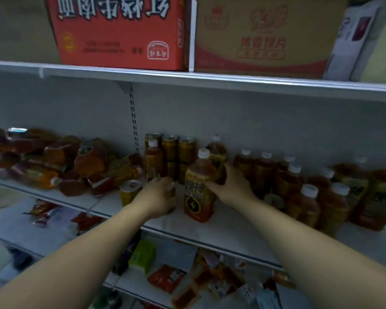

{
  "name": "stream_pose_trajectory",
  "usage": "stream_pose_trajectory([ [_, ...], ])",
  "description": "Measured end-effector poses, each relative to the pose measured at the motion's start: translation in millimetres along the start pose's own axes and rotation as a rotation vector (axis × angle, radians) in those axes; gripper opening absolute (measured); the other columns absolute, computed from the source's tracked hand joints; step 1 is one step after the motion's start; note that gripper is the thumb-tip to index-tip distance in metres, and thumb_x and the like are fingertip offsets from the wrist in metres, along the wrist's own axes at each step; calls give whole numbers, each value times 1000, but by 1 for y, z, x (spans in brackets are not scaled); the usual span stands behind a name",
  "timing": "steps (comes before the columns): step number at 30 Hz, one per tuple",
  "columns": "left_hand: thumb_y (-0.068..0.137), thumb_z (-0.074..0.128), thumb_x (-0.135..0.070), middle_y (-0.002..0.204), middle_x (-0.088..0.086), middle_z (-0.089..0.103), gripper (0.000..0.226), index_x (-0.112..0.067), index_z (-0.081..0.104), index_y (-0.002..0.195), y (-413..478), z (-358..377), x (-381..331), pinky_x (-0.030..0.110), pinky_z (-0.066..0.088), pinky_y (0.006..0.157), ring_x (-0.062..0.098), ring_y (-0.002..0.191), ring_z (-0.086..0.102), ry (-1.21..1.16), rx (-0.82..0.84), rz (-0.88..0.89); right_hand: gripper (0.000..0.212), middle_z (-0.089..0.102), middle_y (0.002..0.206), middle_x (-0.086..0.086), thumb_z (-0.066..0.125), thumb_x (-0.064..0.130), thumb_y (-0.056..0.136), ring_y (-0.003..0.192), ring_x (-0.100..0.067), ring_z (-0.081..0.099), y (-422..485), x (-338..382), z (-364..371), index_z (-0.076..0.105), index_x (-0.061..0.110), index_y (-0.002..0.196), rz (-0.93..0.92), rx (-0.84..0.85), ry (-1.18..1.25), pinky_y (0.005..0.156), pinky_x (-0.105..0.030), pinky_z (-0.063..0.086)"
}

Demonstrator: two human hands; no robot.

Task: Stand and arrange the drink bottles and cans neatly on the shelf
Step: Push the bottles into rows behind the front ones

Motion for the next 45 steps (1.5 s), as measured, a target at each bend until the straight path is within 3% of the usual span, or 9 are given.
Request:
stream_pose_trajectory([
  [3, 90, 56, -42, 158, 7, 14, 70, -26, 21, 149, 22, 7, 22, 41, 30, 110, 30, 141, 24, 157, 66, 80, 113, 48, 140, -4, 71, 78, 51, 127, -26, 49, 21, 5, 33, 33, 28, 144, 61, -36, 36, 101, -43, 45],
  [7, 96, 50, -36, 160, 0, -11, 78, -26, -3, 152, 47, 32, 39, 43, 10, 119, 22, 147, -5, 226, 155, 173, 76, 57, 120, 5, 87, 27, 65, 112, -13, 56, 23, 1, 46, 43, 27, 127, 157, -99, 199, 89, -25, 43],
  [16, 95, 46, -39, 160, 2, 2, 71, -19, 8, 152, 41, 40, 22, 46, 3, 117, 25, 147, -6, 321, 79, 303, 62, 53, 103, 22, 84, 22, 73, 93, 2, 53, -44, 1, 16, 40, 39, 113, 169, -171, 213, 76, -12, 39],
  [21, 94, 48, -43, 160, 2, 6, 69, -23, 13, 151, 13, 71, -43, 42, 10, 118, 23, 147, 2, 219, 126, 487, 65, 54, 102, 26, 85, 21, 71, 93, 1, 55, -113, -25, -32, 41, 52, 106, 237, -367, 274, 78, -19, 44],
  [26, 93, 45, -53, 160, 2, 9, 71, -25, 16, 151, -5, 141, -77, 46, 14, 118, 25, 146, 10, 163, 348, 382, 79, 59, 118, 10, 87, 29, 66, 107, -14, 58, -178, -78, -90, 43, 46, 129, 338, -515, 280, 90, -34, 49],
  [31, 91, 33, -65, 160, 0, 7, 73, -29, 12, 151, -19, 197, -129, 54, 9, 116, 29, 146, 7, 186, 451, 295, 72, 59, 119, 8, 85, 30, 71, 108, -16, 58, -218, -133, -152, 42, 44, 127, 400, -589, 262, 93, -39, 50],
  [35, 91, 30, -65, 158, 7, 8, 74, -24, 14, 151, -23, 219, -164, 58, 8, 113, 35, 144, 4, 256, 382, 201, 73, 59, 116, 8, 84, 23, 72, 108, -15, 57, -222, -176, -199, 44, 33, 132, 407, -646, 292, 98, -41, 49],
  [40, 89, 21, -69, 160, 3, -5, 84, -18, -2, 152, -24, 239, -183, 63, 1, 111, 32, 145, -7, 313, 278, 95, 58, 56, 106, 20, 83, 18, 74, 98, 0, 57, -198, -224, -234, 45, 45, 108, 326, -560, 296, 94, -35, 47],
  [45, 89, 17, -70, 160, 1, 2, 81, -22, 1, 152, -27, 240, -183, 60, 9, 111, 30, 146, 0, 413, 129, 125, 83, 47, 129, 4, 82, 34, 72, 116, -14, 50, -149, -263, -252, 35, 35, 141, 267, -331, 154, 102, -34, 42],
])
Point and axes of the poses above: each hand's wrist, its own y-axis towards the middle knuckle, its own z-axis out of the palm, x = y × z, the point moved 9 cm from there along y, towards the middle knuckle
